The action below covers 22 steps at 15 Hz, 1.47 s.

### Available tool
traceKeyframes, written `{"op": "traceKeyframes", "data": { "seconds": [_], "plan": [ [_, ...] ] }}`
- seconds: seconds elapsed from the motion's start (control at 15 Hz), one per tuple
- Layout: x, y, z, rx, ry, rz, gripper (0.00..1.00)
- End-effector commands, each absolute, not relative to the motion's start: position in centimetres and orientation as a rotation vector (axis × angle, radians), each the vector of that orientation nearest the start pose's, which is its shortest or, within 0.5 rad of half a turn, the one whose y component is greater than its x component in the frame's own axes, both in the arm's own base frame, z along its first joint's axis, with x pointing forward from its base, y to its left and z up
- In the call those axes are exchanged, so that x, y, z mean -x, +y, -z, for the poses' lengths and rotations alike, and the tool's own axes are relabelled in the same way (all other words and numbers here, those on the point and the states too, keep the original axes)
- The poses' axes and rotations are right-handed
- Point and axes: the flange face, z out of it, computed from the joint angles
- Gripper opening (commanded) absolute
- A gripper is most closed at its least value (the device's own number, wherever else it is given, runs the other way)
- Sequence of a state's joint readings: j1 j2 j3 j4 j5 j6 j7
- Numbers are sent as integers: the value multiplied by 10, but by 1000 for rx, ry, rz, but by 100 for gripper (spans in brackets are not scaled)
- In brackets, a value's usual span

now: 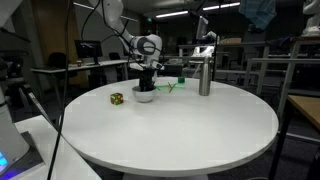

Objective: Take the bottle out of the bowl and put it on the table

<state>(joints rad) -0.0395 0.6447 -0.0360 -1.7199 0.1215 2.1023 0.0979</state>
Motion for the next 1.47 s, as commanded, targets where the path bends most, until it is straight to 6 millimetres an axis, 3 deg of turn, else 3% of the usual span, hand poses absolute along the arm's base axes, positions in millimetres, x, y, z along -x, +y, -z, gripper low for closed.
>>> {"op": "traceKeyframes", "data": {
  "seconds": [0.0,0.27,0.93,1.4],
  "plan": [
    [-647,-40,-199,3014,337,-433,28],
    [-648,-34,-219,3031,325,-416,28],
    [-651,-10,-295,3097,247,-317,28],
    [-651,1,-344,3113,196,-113,28]
  ]
}}
